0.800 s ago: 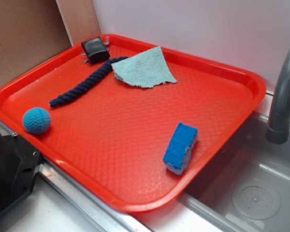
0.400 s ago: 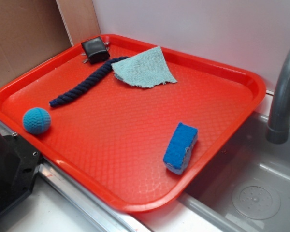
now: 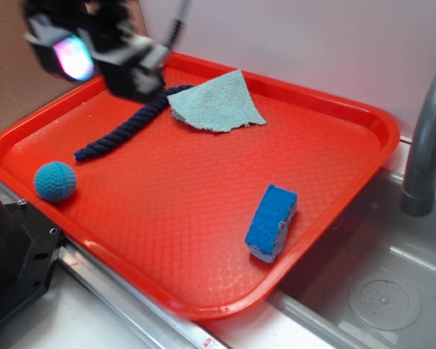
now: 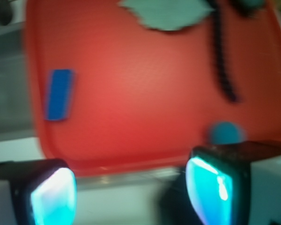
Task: Grab the blue sponge.
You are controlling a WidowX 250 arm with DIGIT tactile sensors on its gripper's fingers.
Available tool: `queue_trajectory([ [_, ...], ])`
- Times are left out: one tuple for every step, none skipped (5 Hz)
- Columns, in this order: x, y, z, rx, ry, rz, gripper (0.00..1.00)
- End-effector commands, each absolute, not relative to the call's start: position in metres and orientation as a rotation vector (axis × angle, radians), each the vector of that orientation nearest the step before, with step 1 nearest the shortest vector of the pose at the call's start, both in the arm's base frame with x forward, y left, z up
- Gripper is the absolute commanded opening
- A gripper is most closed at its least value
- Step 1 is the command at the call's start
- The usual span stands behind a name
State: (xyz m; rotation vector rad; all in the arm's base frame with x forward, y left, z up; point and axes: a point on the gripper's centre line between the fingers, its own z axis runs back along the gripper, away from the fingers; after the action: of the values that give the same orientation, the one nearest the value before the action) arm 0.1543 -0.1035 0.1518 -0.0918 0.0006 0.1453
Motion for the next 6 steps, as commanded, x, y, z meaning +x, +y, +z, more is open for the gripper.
queue_trajectory([
  [0.186,-0.143,0.111,-0.165,-0.003,0.192,1.00],
  [0.207,-0.158,0.087,-0.175,-0.021,0.248,1.00],
  [0.223,-0.172,0.063,-0.105,-0.038,0.255,1.00],
  [0.230,-0.177,0.046,-0.081,-0.036,0.249,1.00],
  [0.232,-0.181,0.035,-0.060,-0.024,0.233,1.00],
  [0.233,-0.162,0.033,-0.046,-0.022,0.221,1.00],
])
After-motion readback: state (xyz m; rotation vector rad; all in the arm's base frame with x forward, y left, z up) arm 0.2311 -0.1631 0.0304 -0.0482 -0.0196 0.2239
